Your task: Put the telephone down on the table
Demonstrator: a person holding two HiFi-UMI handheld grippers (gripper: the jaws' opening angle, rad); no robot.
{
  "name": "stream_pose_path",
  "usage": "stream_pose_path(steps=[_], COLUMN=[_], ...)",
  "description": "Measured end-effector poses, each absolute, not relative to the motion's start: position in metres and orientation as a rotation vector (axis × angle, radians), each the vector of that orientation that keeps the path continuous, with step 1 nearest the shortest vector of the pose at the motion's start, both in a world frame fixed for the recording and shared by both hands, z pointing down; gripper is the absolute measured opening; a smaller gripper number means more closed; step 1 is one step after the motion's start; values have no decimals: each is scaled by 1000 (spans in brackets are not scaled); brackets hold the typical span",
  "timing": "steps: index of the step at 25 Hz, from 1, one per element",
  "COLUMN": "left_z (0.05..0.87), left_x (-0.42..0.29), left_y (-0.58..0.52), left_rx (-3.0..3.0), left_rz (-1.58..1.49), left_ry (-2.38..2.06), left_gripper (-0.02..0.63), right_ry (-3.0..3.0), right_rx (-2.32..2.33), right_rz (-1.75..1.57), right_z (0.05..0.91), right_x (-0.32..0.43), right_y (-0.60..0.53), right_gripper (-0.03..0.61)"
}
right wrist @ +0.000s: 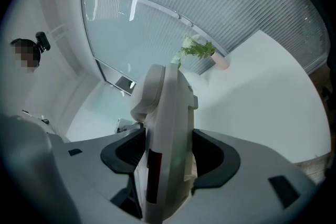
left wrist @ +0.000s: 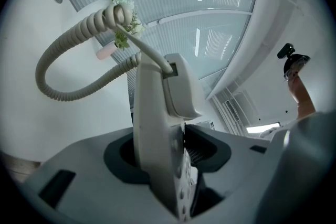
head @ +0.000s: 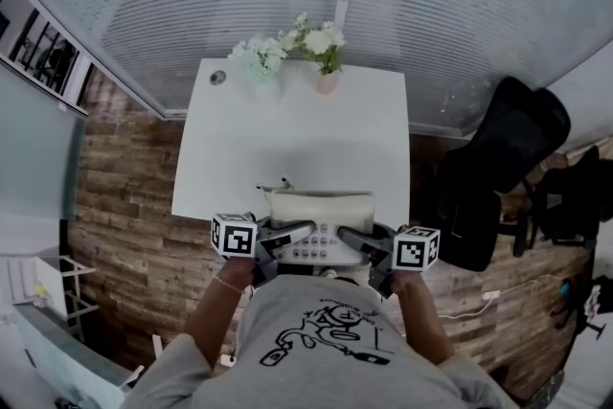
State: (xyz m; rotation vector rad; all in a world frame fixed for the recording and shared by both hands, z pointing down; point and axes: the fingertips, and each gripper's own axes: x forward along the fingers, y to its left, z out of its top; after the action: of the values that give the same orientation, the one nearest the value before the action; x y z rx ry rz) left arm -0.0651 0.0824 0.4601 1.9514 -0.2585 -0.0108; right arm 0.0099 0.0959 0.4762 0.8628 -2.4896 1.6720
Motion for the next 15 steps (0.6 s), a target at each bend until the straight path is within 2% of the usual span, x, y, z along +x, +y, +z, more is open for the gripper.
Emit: stream_pose_path(steps=[15], left_z=[466], left_x=[-86], left_y=[44], left_rx=[1928], left_rz=[-23], left_ry=[-235], left_gripper=[201], right_ry=[-2466], right_rx=[878], right_rz=[1707], right_z=[480], right_x=[-12], right_y=[60], right_gripper=[288])
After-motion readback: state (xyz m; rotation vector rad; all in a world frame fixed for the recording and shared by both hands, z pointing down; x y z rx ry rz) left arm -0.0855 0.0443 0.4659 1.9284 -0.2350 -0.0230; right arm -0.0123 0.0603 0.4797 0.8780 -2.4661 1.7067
